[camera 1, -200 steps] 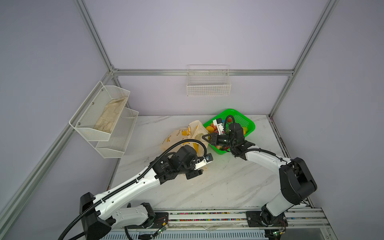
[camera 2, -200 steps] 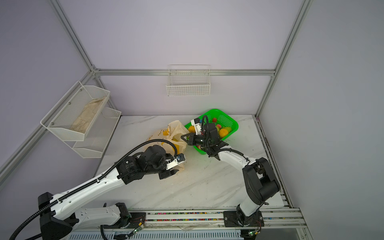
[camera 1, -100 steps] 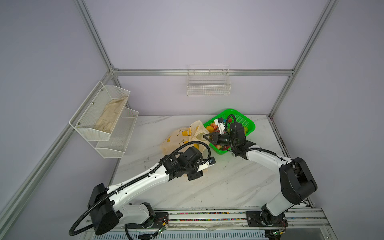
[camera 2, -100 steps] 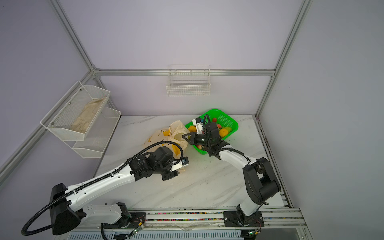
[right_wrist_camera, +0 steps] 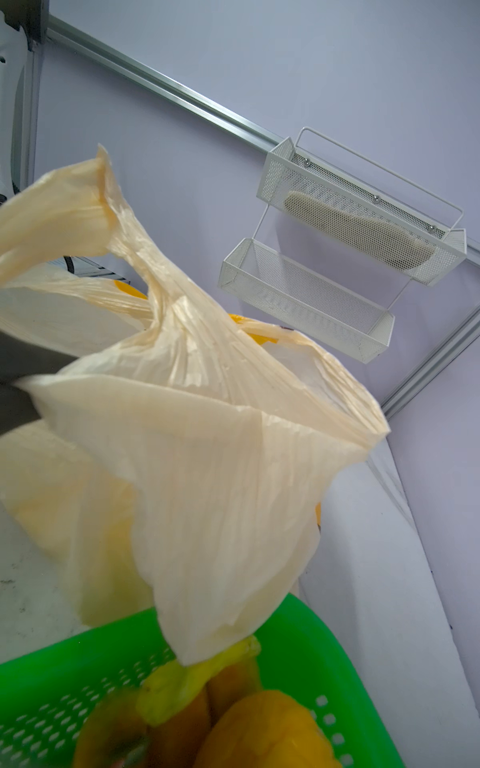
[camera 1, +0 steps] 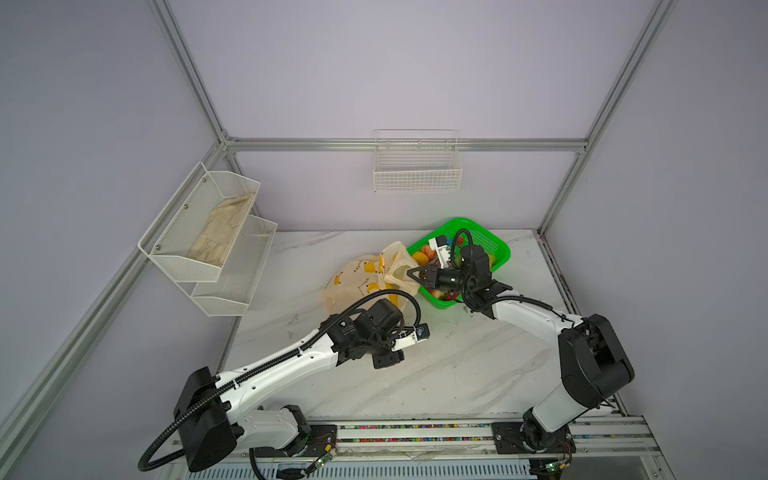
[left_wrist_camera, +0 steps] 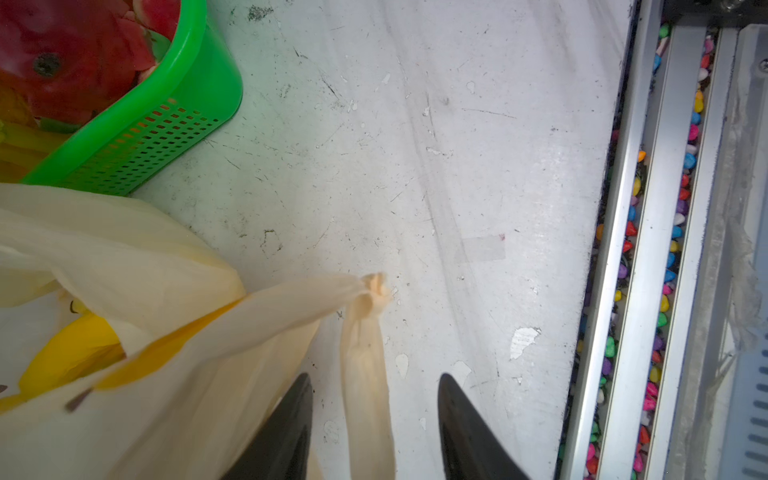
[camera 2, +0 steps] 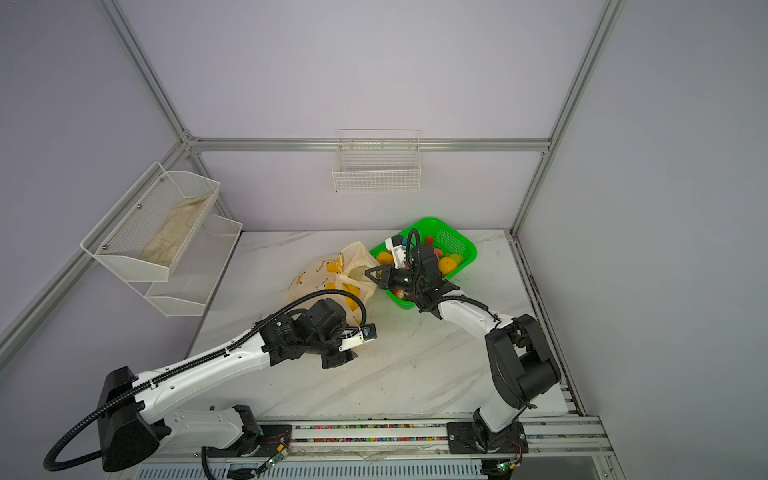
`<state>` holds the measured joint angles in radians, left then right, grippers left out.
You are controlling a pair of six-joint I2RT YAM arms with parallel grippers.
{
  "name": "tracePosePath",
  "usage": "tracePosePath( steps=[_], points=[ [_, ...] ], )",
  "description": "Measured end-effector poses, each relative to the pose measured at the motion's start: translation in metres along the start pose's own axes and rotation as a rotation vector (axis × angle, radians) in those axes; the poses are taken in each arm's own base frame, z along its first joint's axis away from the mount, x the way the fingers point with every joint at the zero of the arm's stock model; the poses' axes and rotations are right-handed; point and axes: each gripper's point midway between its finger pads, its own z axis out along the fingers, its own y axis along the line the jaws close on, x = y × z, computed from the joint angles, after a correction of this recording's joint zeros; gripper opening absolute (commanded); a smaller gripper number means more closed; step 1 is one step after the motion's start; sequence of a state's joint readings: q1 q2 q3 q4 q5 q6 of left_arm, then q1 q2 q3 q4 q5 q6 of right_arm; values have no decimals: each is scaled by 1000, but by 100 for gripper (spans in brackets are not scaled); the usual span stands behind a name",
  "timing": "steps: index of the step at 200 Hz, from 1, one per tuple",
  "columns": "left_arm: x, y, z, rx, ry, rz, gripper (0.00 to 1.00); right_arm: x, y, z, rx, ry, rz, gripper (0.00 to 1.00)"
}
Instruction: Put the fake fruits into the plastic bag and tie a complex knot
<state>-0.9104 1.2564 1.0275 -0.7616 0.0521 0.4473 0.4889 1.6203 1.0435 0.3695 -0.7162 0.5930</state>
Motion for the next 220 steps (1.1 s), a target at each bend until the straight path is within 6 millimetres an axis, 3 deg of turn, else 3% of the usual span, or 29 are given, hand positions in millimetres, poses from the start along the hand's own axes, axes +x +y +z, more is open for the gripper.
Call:
tracePosePath(
  steps=[52, 105, 146, 166, 183, 220],
  points=[
    [6, 1, -5, -27, 2, 45, 41, 0, -2, 2, 1, 5, 3, 0],
    [18, -1, 22, 10, 88, 37, 13, 2, -6, 4, 7, 14, 5, 0],
    [11, 2, 12, -8, 46, -18, 2, -2, -15, -3, 28, -4, -1, 0],
    [-4, 16, -14, -59, -71, -93, 0, -4, -18, -15, 46, -26, 4, 0],
    [-18, 45, -53, -158, -228, -188, 0, -9, -11, -29, 51, -58, -9, 0],
    [-34, 107, -152, -392, -580, -379, 0, -36, 40, -67, 17, -191, -76, 0]
  ],
)
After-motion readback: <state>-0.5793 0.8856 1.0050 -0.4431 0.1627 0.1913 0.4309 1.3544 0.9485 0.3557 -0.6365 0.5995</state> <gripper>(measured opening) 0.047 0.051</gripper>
